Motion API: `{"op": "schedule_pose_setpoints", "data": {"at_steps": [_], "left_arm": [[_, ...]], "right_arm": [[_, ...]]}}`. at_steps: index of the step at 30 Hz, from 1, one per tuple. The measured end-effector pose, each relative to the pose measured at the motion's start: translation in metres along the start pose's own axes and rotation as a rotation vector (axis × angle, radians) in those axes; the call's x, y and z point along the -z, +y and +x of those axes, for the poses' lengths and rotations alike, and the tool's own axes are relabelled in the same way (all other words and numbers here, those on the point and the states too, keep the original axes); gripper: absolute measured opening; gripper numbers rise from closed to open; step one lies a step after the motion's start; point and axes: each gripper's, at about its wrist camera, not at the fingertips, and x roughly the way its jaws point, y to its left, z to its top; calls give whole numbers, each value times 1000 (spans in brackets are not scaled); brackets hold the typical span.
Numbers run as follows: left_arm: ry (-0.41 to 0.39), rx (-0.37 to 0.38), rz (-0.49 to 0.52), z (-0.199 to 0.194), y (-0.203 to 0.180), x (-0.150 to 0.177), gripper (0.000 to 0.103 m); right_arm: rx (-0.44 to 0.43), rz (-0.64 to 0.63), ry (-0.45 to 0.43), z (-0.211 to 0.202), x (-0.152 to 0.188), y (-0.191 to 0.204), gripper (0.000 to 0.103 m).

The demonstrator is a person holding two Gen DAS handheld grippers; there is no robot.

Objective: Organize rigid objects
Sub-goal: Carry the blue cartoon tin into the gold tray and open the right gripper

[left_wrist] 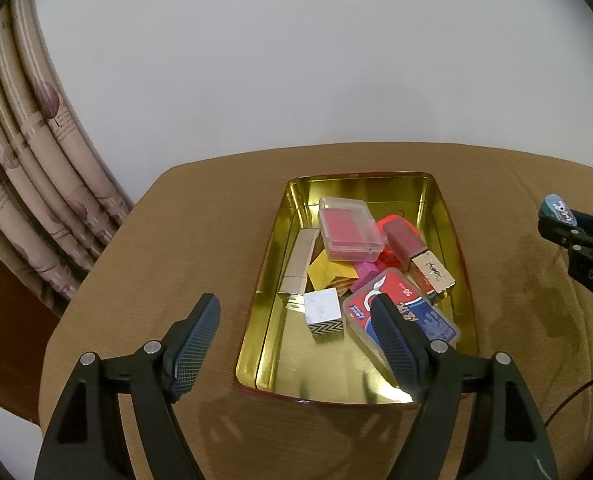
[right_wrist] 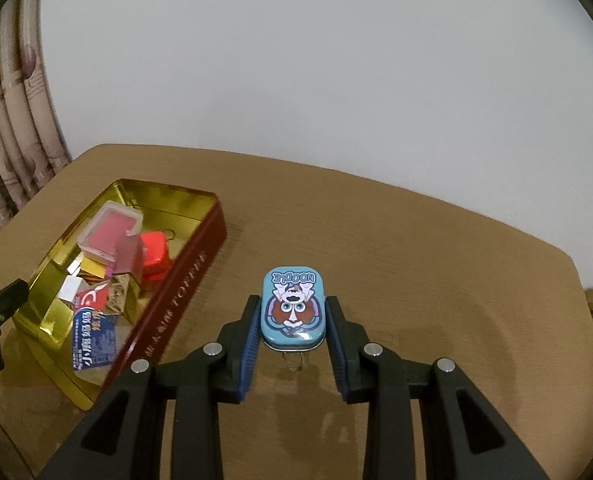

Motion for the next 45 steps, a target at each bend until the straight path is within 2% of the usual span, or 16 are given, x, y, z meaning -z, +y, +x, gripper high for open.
{"op": "schedule_pose_setpoints", "data": {"at_steps": [17,29,38,45], "left_arm": [[-5,-27,-39,5,15,-7,75],[6,-52,-111,12,44,-14,76],[16,-63,-129,16,52,-16,76],[19,-71,-136,17,54,-16,76]], "right_arm": [[-89,-48,-3,-10,-18,39,31],[-145,-82,2,0,-30,82,31],[-208,-122,22,5,-28,116,31],[-223,-154,48,16,-22,138,31]]}}
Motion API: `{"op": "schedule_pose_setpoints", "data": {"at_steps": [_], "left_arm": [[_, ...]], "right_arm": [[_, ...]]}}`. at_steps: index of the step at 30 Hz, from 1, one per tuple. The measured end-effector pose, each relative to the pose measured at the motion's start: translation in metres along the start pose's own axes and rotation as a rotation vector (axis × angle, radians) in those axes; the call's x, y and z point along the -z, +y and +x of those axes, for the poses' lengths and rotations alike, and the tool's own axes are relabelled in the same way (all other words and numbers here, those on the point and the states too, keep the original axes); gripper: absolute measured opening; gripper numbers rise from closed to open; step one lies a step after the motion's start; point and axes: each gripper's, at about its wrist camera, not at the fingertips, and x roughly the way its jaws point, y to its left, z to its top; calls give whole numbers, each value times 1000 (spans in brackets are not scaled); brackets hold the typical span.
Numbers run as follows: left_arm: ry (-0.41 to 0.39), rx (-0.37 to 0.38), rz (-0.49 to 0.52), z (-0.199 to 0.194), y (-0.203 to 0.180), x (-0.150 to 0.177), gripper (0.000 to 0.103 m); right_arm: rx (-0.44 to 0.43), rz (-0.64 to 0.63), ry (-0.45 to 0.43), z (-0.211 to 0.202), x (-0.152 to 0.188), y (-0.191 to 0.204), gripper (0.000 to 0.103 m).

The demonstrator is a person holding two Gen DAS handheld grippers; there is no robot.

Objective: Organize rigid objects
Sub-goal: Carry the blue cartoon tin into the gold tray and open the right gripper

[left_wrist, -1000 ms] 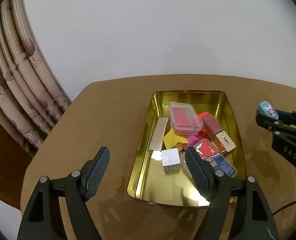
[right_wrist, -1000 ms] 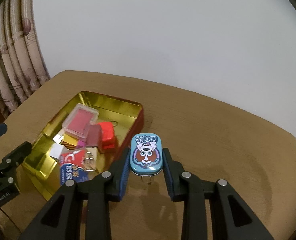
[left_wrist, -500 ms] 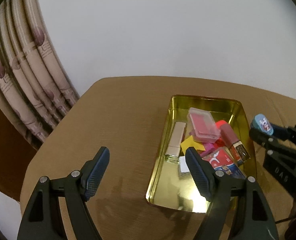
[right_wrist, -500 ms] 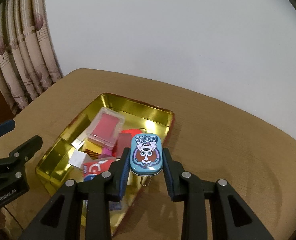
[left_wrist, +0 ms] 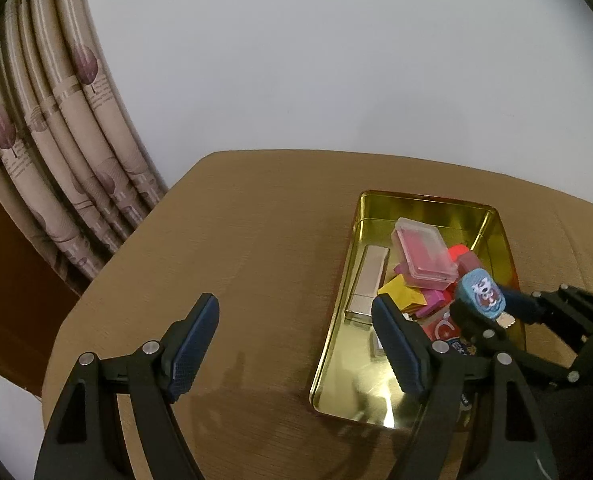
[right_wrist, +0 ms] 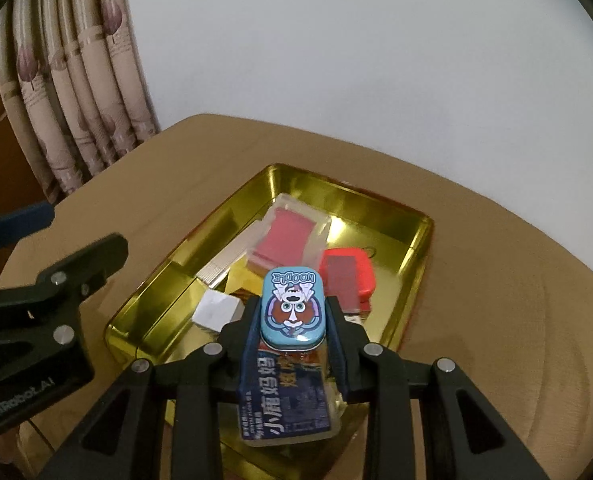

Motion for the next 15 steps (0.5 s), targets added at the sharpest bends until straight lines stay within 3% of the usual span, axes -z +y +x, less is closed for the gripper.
{"op": "schedule_pose_setpoints", "data": {"at_steps": [15], "left_arm": [[6,-3,7,2,-2,1,76]], "right_arm": [[79,15,35,32,0,-9,31]]}}
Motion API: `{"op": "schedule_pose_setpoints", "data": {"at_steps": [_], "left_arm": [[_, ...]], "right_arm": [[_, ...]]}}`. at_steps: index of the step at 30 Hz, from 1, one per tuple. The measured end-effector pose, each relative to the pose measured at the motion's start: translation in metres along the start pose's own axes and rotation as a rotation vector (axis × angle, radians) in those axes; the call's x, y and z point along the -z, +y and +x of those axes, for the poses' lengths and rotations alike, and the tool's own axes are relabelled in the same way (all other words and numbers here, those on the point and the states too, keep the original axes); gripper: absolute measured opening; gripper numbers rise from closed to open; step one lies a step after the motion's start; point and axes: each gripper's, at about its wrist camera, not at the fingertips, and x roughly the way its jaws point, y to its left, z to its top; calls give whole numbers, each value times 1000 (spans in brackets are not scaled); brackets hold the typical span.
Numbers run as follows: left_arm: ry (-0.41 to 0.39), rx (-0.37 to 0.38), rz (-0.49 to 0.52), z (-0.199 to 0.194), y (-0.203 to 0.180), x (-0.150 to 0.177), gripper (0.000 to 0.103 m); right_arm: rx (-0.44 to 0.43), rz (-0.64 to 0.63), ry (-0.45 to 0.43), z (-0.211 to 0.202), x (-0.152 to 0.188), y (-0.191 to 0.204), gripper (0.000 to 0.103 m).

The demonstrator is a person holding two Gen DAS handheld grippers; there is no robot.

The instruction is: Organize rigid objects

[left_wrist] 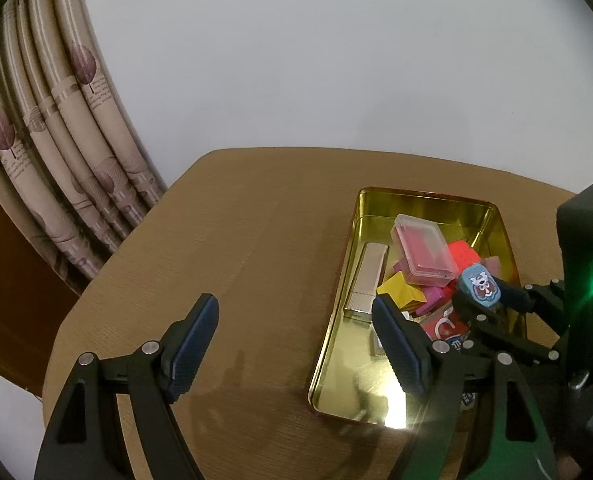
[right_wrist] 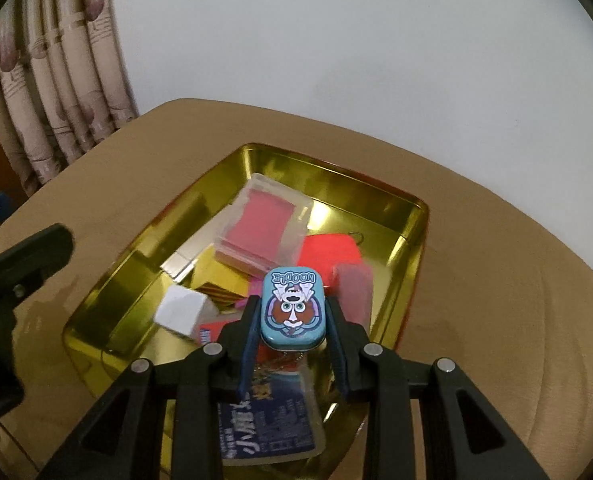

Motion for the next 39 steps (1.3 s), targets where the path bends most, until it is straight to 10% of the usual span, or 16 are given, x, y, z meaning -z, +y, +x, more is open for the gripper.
{"op": "schedule_pose_setpoints", "data": {"at_steps": [39], "left_arm": [[4,19,25,-4,-8,3,80]], "right_arm": [[84,107,-6,-73,31,-18,69]]}}
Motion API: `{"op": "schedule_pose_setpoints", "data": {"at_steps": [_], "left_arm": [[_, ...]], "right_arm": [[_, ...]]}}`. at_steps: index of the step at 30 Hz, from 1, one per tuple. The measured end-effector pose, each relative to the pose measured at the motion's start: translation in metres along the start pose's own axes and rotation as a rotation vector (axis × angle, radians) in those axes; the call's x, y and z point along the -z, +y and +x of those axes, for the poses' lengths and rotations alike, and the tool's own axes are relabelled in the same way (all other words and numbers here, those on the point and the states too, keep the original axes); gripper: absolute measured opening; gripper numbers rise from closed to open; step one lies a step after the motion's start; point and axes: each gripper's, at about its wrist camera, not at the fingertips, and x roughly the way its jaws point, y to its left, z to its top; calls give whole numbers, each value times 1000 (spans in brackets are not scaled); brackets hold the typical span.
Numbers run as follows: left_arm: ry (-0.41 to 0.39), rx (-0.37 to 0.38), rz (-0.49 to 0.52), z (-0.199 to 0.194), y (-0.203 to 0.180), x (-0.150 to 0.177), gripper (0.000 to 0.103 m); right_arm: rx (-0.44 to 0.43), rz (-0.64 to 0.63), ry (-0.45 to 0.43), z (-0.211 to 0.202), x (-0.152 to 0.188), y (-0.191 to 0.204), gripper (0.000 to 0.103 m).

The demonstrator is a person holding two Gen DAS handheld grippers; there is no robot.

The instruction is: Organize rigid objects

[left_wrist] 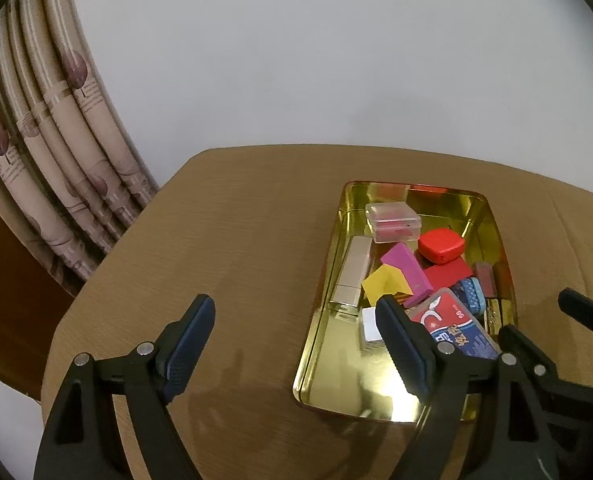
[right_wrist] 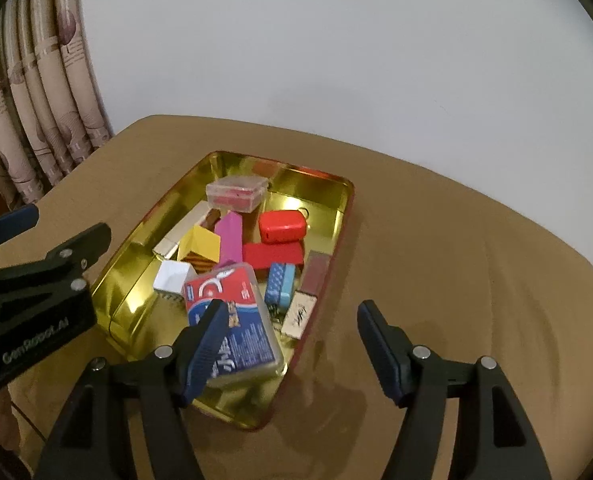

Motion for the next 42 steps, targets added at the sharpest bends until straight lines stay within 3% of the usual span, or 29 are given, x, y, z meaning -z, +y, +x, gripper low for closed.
{"op": "schedule_pose_setpoints", "data": {"at_steps": [13,42], "left_arm": [[18,48,18,0,-8,3,81],[48,103,-8,3,-4,3,83]], "right_arm": [[26,37,27,-7,17,0,70],[18,50,38,-3,18,12,70]]}}
